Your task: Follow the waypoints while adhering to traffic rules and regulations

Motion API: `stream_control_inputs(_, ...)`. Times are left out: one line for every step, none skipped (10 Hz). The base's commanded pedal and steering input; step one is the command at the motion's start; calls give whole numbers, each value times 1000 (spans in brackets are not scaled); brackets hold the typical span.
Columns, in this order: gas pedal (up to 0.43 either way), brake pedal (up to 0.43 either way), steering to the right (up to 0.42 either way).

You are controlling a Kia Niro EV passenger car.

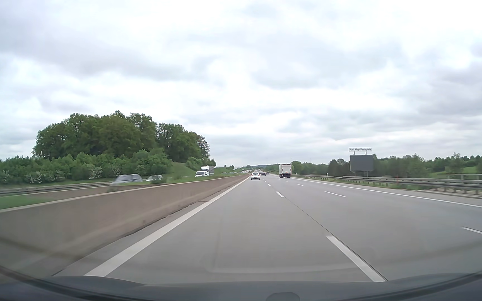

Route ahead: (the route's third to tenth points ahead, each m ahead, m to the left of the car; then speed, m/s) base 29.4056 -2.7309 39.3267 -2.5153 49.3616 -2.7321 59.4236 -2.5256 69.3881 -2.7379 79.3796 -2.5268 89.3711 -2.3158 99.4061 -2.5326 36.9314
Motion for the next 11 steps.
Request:
stream_control_inputs(331, 0, 1)
stream_control_inputs(331, 0, 1)
stream_control_inputs(311, 0, 1)
stream_control_inputs(311, 0, 1)
stream_control_inputs(311, 0, 1)
stream_control_inputs(311, 0, 1)
stream_control_inputs(311, 0, 1)
stream_control_inputs(311, 0, 1)
stream_control_inputs(311, 0, 1)
stream_control_inputs(319, 0, 1)
stream_control_inputs(319, 0, 1)
